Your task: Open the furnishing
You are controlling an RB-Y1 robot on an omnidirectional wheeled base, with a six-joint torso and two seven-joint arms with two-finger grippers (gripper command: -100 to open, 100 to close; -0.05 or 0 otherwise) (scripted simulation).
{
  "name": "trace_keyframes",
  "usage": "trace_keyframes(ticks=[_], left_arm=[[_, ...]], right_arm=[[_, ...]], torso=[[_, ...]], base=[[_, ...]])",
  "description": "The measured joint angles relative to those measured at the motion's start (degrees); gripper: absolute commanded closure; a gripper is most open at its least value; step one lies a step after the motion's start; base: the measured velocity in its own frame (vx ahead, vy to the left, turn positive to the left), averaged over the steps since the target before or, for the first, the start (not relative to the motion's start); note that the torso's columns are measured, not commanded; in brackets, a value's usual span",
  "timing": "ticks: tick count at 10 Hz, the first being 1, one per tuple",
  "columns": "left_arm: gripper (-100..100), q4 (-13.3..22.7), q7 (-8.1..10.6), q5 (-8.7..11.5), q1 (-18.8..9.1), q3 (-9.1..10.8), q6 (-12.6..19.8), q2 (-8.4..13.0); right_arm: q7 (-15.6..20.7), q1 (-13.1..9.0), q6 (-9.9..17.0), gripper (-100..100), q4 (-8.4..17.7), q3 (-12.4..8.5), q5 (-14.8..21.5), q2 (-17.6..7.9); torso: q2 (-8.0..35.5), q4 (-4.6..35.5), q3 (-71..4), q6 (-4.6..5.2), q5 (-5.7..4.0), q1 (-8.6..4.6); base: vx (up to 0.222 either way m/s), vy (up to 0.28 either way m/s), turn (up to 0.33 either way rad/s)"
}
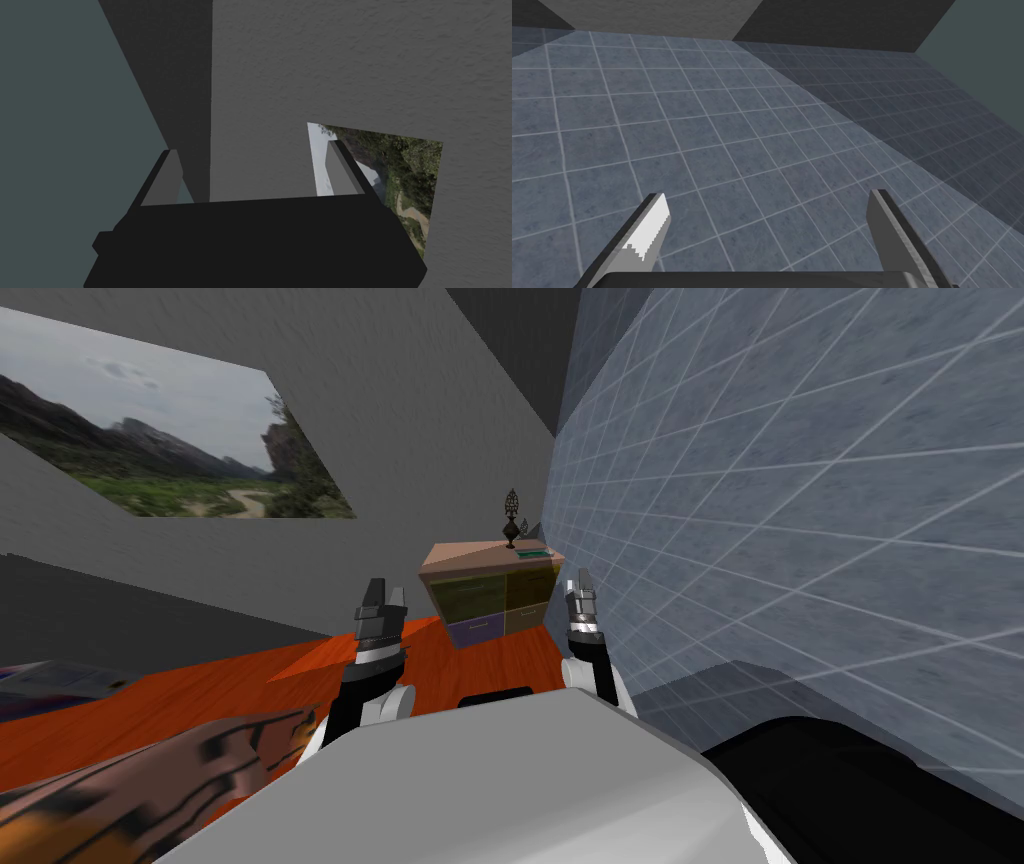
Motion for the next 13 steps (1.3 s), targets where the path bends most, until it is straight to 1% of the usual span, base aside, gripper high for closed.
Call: trace_keyframes(ticks=[1,2,9,10,11,13], left_arm=[[0,0.0,0.0,0.0,0.0,0.0,0.0,0.0],[0,0.0,0.0,0.0,0.0,0.0,0.0,0.0],[0,-0.02,0.0,0.0,0.0,0.0,-0.01,0.0],[0,-0.02,0.0,0.0,0.0,0.0,-0.01,0.0],[0,0.0,0.0,0.0,0.0,0.0,0.0,0.0],[0,0.01,0.0,0.0,0.01,0.0,0.0,0.0]], right_arm=[[0.0,0.0,0.0,0,0.0,0.0,0.0,0.0],[0.0,0.0,0.0,0,0.0,0.0,0.0,0.0],[0.0,0.0,-0.01,0,-0.02,0.0,0.0,0.0],[0.0,0.0,-0.01,-100,-0.02,0.0,0.0,0.0],[0.33,-0.12,-0.06,-100,0.12,-0.08,0.14,-1.64],[2.01,-0.28,-0.53,-100,0.49,-0.04,0.84,-5.22]], torso=[[2.32,2.35,-4.67,0.0,0.0,0.0],[5.97,6.0,-12.0,0.0,0.0,0.0],[35.39,35.37,-70.73,0.0,0.0,0.0],[39.62,39.6,-79.19,0.0,0.0,0.0],[41.52,41.49,-83.15,0.0,0.01,0.03],[42.16,42.2,-84.55,0.0,0.03,0.1]], base=[[0.0,0.0,0.0],[0.0,0.0,0.0],[0.0,0.0,0.0],[0.015,0.016,-0.014],[0.026,0.04,-0.022],[0.027,0.044,-0.02]])
